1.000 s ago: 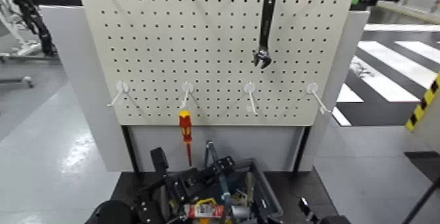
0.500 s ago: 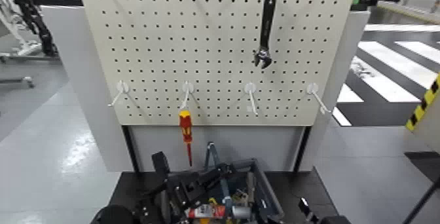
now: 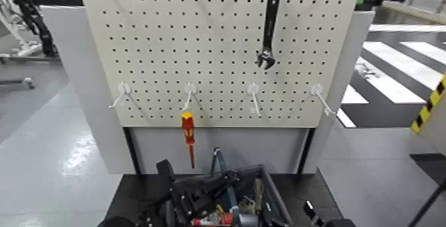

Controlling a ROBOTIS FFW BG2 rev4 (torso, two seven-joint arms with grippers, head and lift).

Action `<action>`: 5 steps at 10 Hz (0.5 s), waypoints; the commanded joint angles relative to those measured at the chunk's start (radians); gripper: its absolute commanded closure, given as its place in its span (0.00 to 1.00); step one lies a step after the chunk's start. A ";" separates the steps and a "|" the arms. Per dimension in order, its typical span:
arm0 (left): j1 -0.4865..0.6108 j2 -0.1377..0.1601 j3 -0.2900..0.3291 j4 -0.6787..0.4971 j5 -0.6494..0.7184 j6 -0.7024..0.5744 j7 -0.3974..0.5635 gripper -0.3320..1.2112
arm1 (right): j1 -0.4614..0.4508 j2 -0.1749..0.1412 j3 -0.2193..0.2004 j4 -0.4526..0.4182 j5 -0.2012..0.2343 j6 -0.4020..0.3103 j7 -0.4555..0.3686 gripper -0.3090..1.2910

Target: Grasp the handle of the crate.

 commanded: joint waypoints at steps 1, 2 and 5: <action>0.079 0.013 0.066 -0.136 0.043 0.077 0.094 0.99 | 0.003 0.004 -0.004 -0.002 0.000 -0.001 0.000 0.29; 0.100 0.023 0.085 -0.180 0.062 0.108 0.130 0.99 | 0.003 0.002 -0.004 -0.002 0.000 -0.001 0.000 0.29; 0.148 0.037 0.108 -0.248 0.092 0.166 0.165 0.99 | 0.004 0.004 -0.006 -0.002 0.000 -0.001 0.000 0.29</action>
